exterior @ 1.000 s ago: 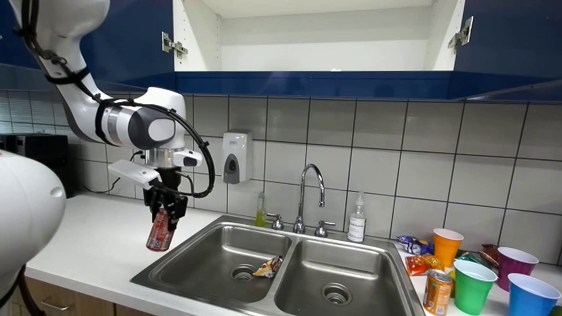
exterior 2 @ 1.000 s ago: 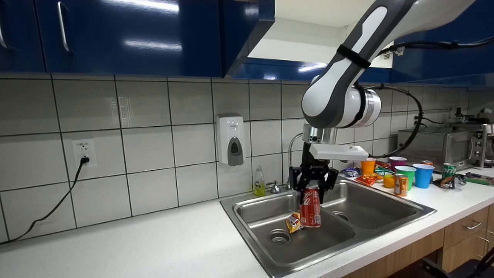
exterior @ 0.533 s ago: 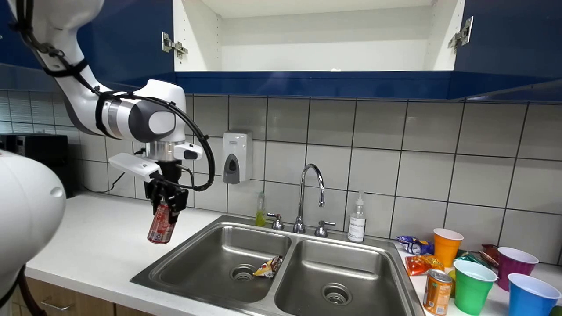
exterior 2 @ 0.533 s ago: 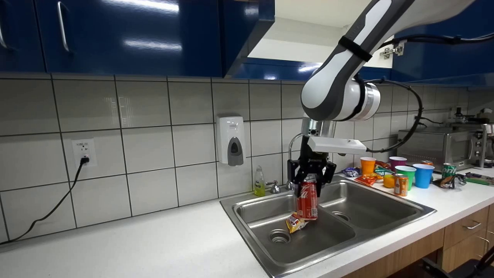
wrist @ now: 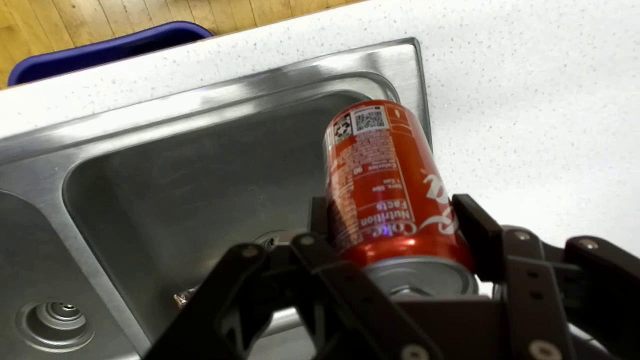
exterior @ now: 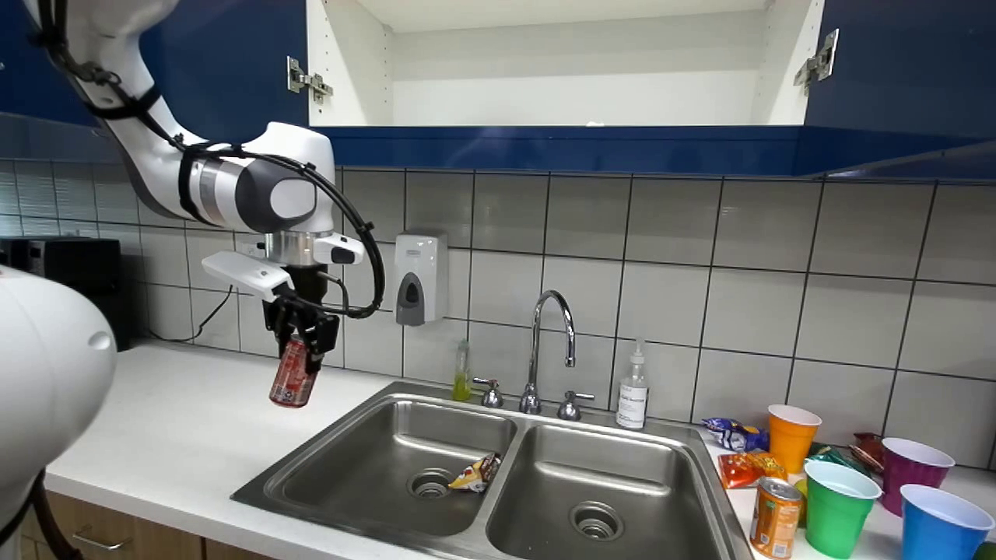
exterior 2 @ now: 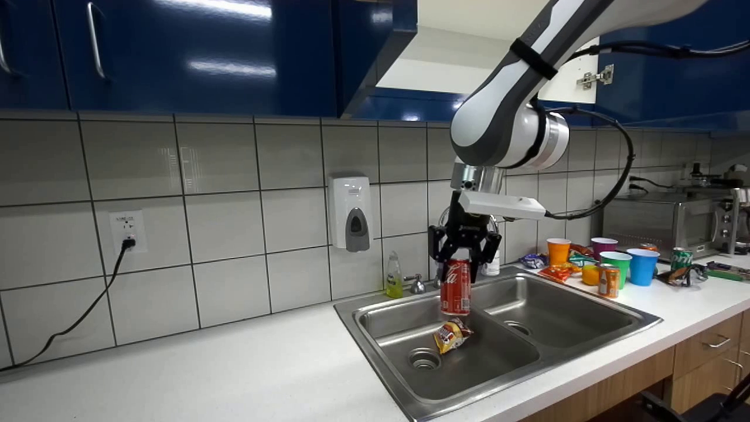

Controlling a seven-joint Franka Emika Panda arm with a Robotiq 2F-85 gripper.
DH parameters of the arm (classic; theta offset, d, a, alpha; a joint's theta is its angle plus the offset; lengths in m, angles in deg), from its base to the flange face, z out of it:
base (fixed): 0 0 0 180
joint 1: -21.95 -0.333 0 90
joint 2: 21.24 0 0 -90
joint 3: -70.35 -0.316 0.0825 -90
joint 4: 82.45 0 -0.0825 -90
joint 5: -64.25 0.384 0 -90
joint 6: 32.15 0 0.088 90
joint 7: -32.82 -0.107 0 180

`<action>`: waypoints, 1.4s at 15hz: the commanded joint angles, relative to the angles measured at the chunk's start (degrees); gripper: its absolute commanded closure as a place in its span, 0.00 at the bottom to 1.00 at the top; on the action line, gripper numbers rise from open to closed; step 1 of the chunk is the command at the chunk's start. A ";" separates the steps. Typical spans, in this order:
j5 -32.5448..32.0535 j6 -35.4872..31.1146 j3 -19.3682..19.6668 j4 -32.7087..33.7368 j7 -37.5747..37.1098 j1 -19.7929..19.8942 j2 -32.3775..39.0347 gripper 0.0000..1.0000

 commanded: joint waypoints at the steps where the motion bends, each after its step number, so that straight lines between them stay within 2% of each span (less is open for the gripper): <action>1: 0.90 0.35 -1.61 0.30 0.53 1.66 -0.13 0.37; 13: 1.17 0.59 -1.57 0.55 0.52 1.79 -0.31 0.37; 14: 1.17 0.59 -1.58 0.55 0.52 1.79 -0.31 0.62; 21: -0.24 0.50 -2.49 0.61 -0.53 2.29 -1.50 0.62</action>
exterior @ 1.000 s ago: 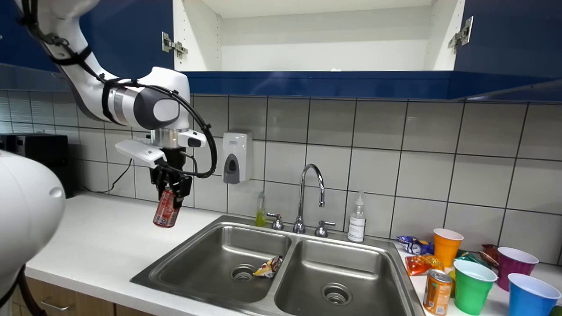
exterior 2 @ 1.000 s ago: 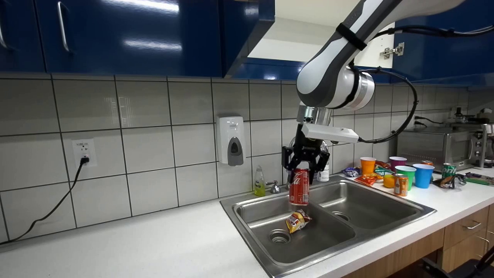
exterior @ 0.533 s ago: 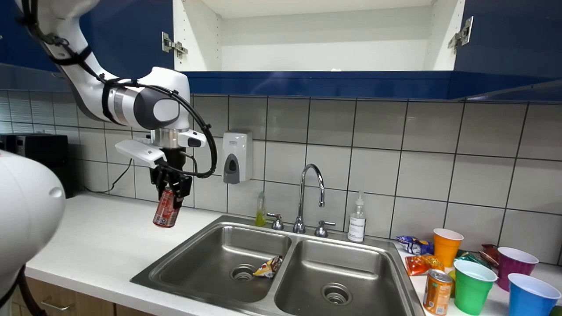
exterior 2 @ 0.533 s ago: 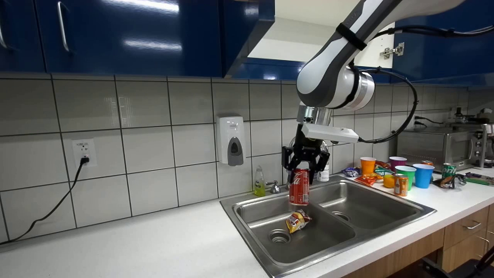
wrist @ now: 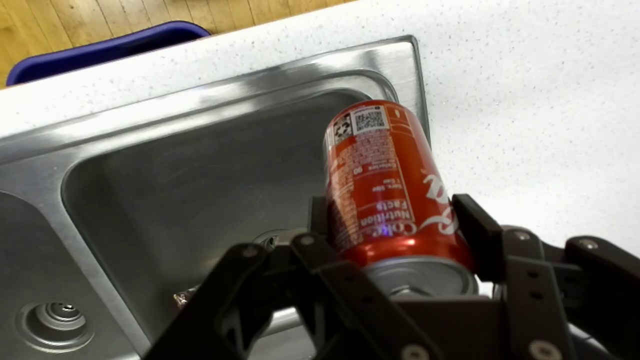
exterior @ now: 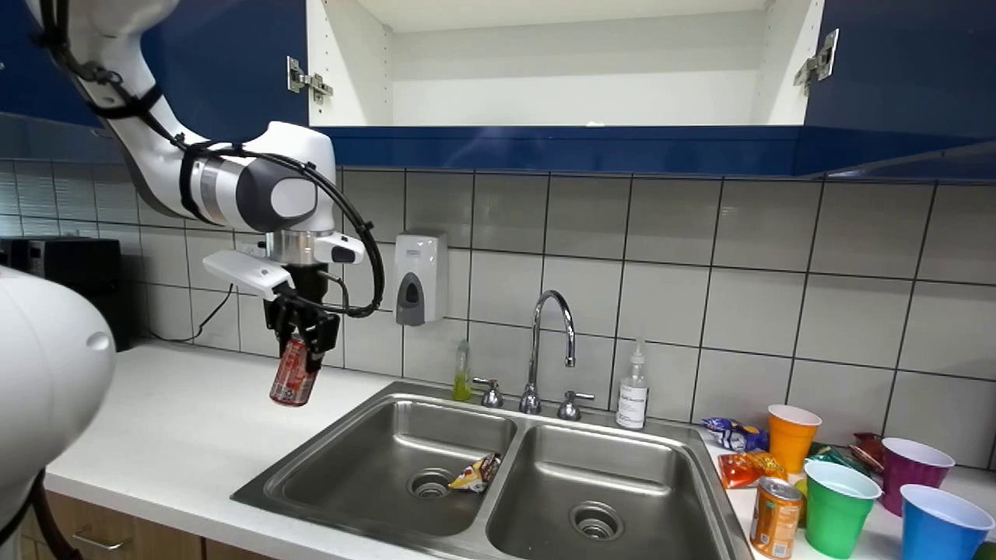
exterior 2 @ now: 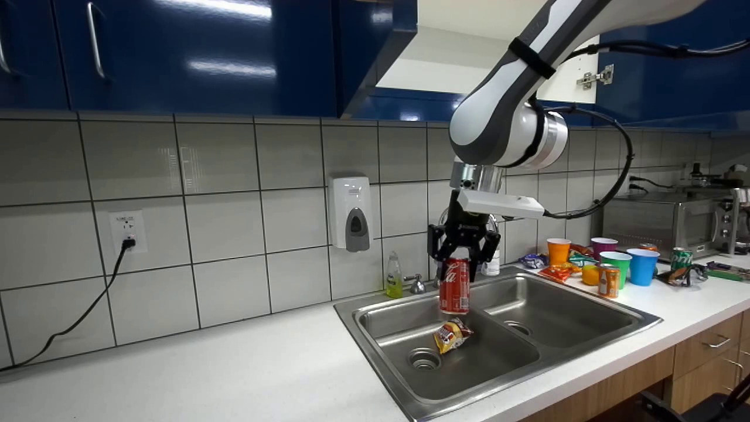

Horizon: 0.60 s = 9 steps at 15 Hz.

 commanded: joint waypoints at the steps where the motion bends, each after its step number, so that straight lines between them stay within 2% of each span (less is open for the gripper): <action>1: -1.02 0.27 -2.24 0.22 -0.81 1.97 -1.88 0.62; 9: -2.07 0.62 -3.25 0.19 -1.56 2.97 -4.01 0.62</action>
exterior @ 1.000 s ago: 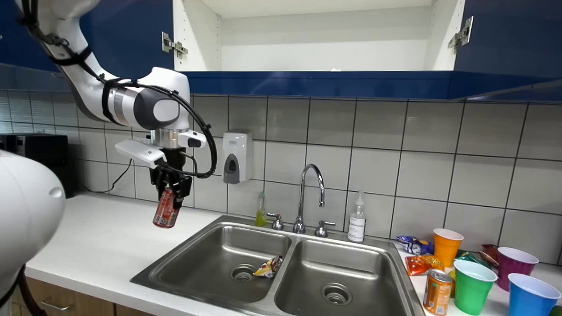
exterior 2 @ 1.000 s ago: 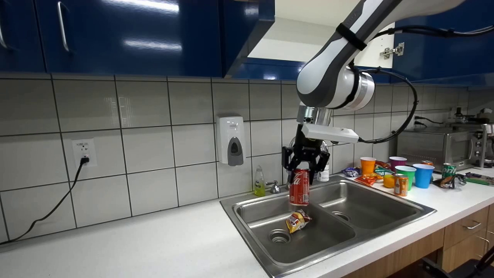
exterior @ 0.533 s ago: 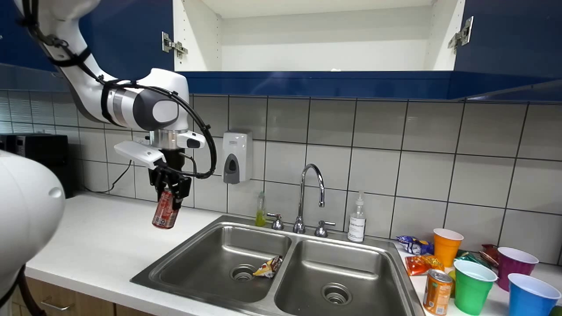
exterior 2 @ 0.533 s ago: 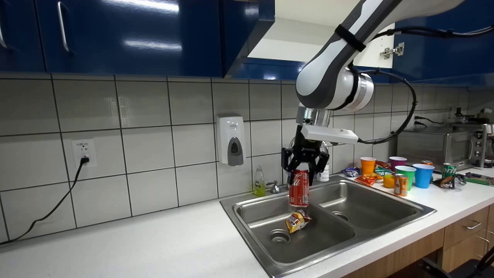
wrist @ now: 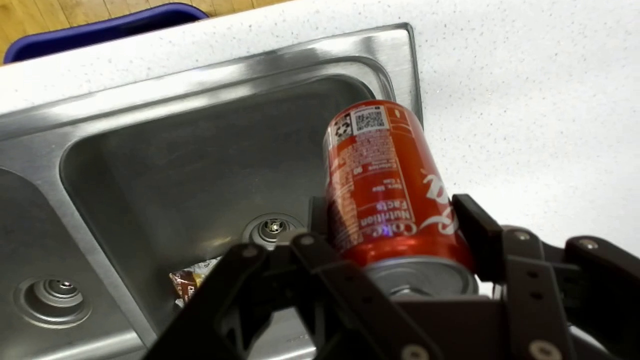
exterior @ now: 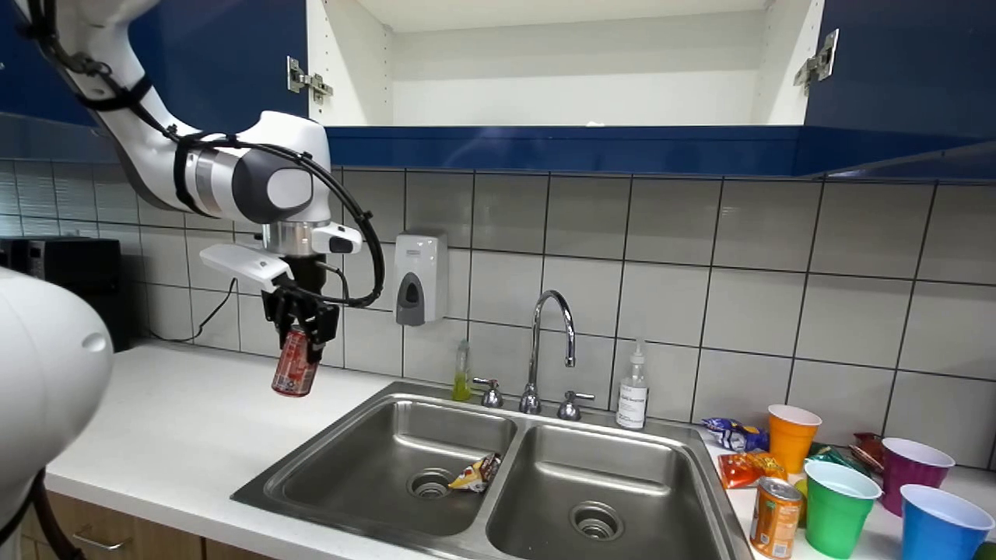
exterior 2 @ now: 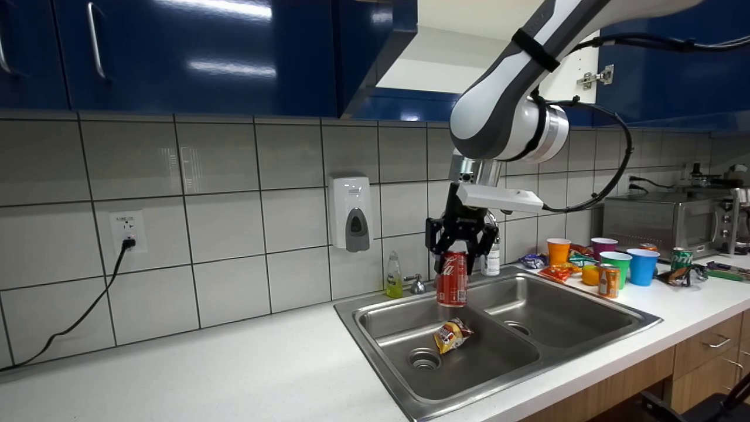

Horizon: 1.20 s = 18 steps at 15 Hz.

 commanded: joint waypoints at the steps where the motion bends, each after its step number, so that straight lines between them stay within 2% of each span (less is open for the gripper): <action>1: -1.62 0.72 -1.90 0.10 -1.76 2.18 -2.67 0.62; 18: -3.33 3.23 -3.38 1.52 -2.62 3.20 -9.48 0.62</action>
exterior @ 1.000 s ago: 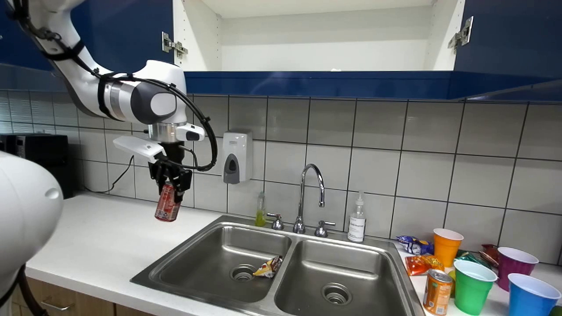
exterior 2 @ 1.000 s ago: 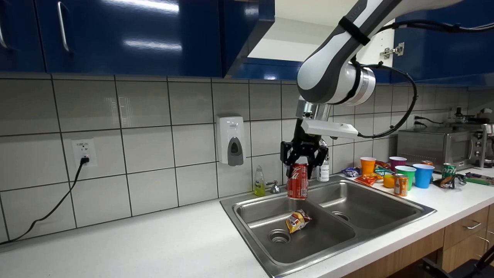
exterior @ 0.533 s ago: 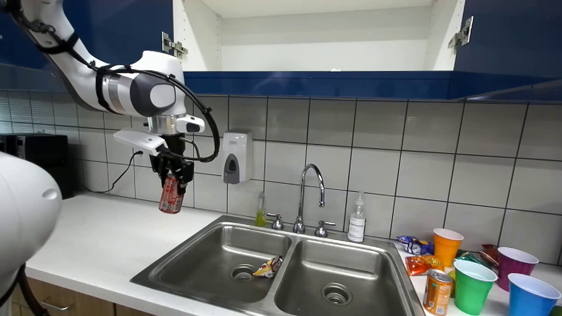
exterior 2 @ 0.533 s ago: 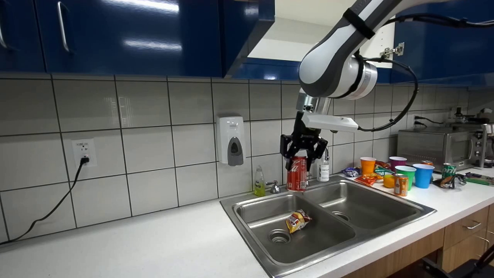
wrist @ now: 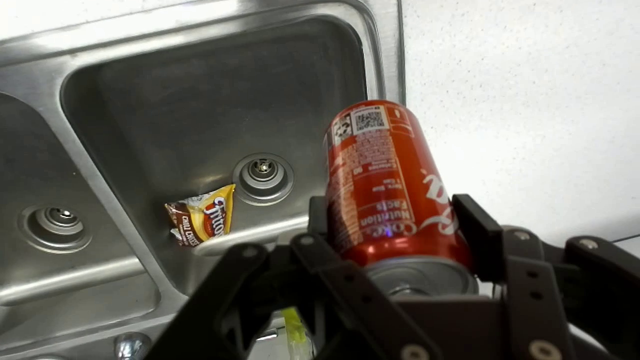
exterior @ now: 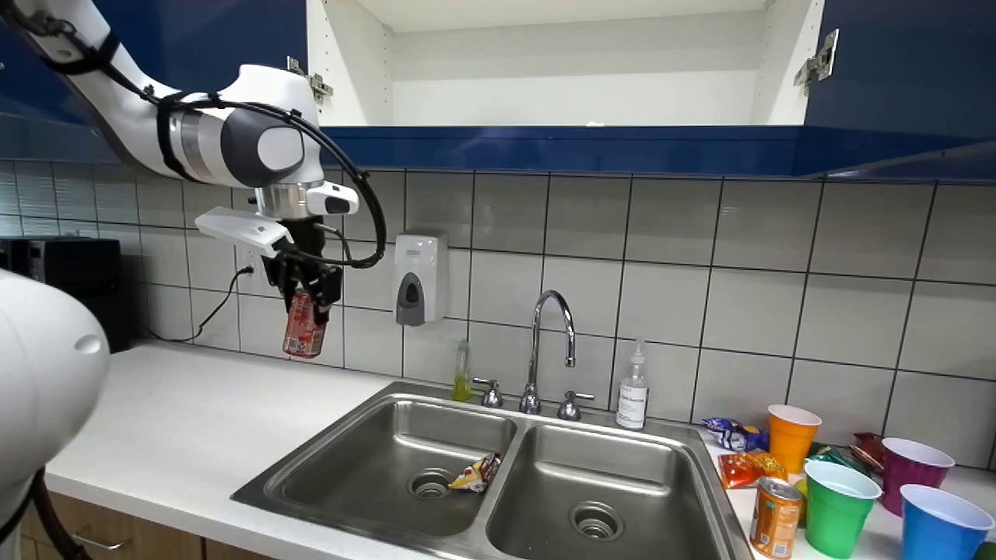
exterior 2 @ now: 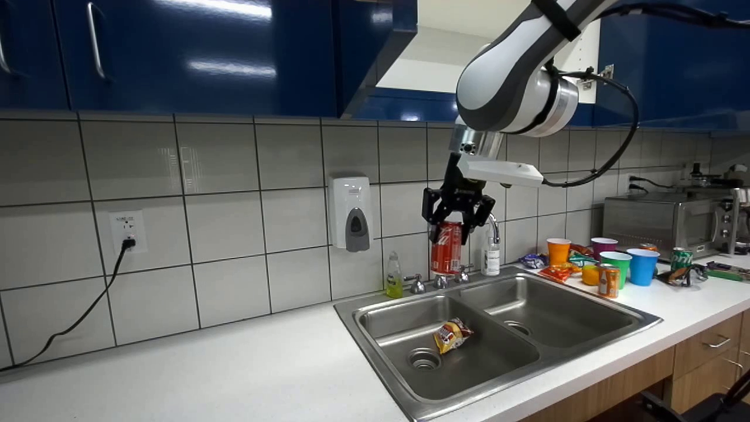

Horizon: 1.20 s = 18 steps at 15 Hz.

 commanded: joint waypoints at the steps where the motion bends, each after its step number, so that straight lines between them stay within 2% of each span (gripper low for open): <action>1: -0.96 3.16 -1.50 0.89 -1.76 1.54 -3.18 0.62; 18: -1.40 10.53 -2.22 6.78 -2.83 2.39 -7.23 0.62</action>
